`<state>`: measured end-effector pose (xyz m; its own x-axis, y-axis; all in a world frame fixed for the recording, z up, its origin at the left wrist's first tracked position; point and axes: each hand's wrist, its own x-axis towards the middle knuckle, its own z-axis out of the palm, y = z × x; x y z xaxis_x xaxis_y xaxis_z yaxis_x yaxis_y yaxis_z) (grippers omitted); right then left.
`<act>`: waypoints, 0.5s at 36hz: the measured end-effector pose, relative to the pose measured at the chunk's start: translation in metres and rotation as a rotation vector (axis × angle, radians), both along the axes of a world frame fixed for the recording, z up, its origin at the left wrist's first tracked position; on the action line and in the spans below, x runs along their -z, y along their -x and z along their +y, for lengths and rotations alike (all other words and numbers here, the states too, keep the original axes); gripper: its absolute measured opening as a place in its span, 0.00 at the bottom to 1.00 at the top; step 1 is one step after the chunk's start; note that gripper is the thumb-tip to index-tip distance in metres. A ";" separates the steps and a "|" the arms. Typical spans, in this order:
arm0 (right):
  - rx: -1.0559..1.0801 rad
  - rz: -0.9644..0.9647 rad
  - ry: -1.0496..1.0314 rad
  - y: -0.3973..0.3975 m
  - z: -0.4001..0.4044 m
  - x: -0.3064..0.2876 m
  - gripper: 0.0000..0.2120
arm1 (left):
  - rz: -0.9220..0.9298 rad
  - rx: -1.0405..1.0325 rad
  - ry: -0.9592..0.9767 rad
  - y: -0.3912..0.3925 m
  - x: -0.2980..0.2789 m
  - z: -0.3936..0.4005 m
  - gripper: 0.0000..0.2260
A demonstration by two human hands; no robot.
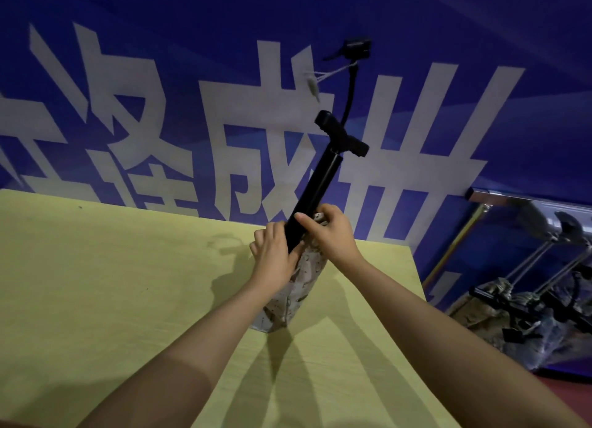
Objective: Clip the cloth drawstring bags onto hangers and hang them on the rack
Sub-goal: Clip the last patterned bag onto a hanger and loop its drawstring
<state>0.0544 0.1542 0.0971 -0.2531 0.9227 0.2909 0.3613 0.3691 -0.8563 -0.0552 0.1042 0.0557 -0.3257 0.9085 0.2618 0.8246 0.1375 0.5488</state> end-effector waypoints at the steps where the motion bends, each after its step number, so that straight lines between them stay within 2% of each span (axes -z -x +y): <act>1: 0.001 -0.012 0.001 -0.001 0.002 0.000 0.10 | 0.004 0.014 0.014 0.001 -0.001 0.000 0.20; 4: -0.019 -0.046 0.013 -0.007 0.005 0.007 0.13 | -0.054 0.136 0.056 0.009 -0.005 0.000 0.23; 8: -0.042 -0.105 0.044 -0.016 0.005 0.016 0.12 | -0.311 0.331 0.112 0.015 -0.013 -0.005 0.28; 12: -0.071 -0.213 0.067 -0.022 0.004 0.028 0.15 | -0.502 0.280 0.096 0.015 -0.017 -0.006 0.27; 18: -0.103 -0.293 0.068 -0.026 -0.002 0.041 0.15 | -0.547 0.181 -0.021 0.016 -0.024 0.003 0.22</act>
